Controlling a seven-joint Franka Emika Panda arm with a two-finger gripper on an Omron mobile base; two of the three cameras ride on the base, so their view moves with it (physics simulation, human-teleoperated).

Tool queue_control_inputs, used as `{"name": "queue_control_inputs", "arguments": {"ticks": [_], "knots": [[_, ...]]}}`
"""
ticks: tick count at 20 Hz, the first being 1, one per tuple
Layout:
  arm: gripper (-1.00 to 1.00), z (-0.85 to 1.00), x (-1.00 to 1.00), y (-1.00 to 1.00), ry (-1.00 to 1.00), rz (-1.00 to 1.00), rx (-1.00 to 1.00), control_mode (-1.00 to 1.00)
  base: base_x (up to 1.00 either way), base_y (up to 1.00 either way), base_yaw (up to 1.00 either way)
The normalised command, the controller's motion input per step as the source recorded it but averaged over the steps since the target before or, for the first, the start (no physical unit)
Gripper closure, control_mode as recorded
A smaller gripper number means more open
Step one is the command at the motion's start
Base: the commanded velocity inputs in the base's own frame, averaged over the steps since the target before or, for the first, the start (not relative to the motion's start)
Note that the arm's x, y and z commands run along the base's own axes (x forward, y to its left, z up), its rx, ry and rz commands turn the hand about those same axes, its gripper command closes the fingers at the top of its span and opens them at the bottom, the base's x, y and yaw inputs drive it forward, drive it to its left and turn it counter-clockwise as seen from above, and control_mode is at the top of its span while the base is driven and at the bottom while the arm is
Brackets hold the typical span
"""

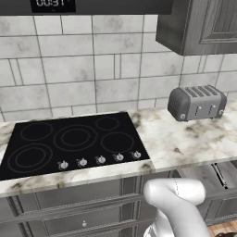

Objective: Take the tongs from the drawer on the right and place them on the dining counter next to the tray containing the hot dog.

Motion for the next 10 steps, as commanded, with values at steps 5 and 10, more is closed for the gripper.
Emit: {"name": "queue_control_inputs", "arguments": {"ticks": [5, 10], "knots": [[-1.00, 0.00, 0.40, 0.08, 0.25, 0.09, 0.00, -1.00, 0.00, 0.00, 0.00], [-1.00, 0.00, 0.14, 0.12, 0.15, 0.12, -0.01, -1.00, 0.00, 0.00, 0.00]]}}
